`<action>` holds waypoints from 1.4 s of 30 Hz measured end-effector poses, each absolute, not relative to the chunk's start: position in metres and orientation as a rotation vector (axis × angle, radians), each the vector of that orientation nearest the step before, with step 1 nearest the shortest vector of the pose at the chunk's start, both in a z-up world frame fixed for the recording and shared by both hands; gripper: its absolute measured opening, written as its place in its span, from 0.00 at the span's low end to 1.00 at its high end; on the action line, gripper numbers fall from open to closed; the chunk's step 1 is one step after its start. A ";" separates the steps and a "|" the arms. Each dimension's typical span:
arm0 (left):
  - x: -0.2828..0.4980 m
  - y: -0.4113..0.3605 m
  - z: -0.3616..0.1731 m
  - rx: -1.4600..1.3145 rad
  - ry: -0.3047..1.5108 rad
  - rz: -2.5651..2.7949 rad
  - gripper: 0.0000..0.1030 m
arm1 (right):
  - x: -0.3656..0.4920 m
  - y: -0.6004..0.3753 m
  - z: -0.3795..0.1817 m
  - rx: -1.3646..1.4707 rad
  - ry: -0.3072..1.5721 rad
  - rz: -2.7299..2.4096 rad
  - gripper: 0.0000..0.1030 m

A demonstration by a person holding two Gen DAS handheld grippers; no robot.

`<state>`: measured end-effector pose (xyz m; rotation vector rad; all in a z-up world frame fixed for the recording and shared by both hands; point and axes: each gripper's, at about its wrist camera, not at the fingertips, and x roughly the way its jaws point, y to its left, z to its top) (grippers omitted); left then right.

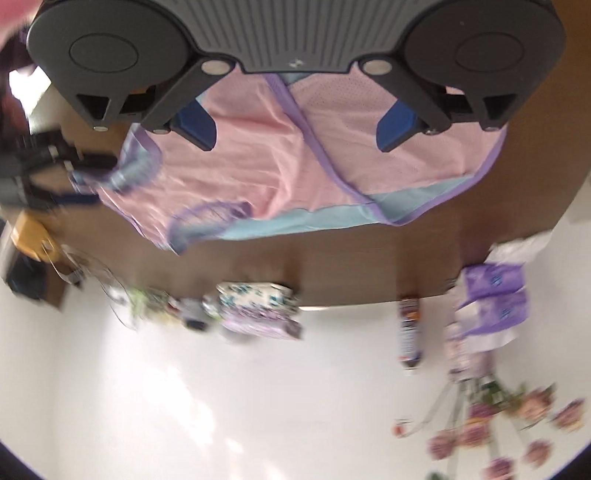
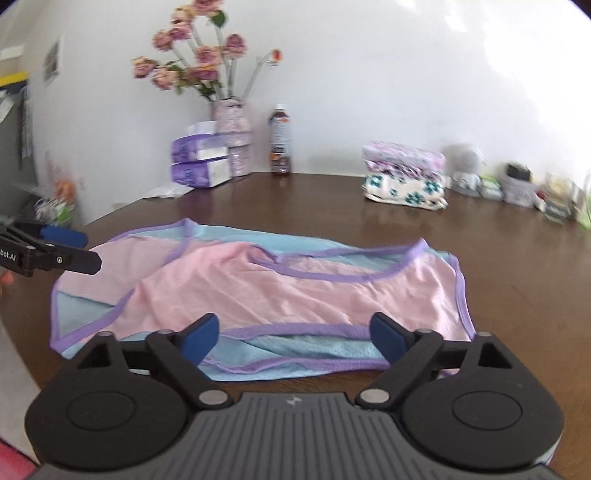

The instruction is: Fold clothes

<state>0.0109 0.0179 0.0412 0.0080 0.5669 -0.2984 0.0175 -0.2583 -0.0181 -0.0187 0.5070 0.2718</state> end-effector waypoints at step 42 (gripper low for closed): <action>0.027 0.040 -0.015 -0.314 0.493 -0.178 1.00 | 0.034 -0.263 -0.040 0.042 0.509 0.155 1.00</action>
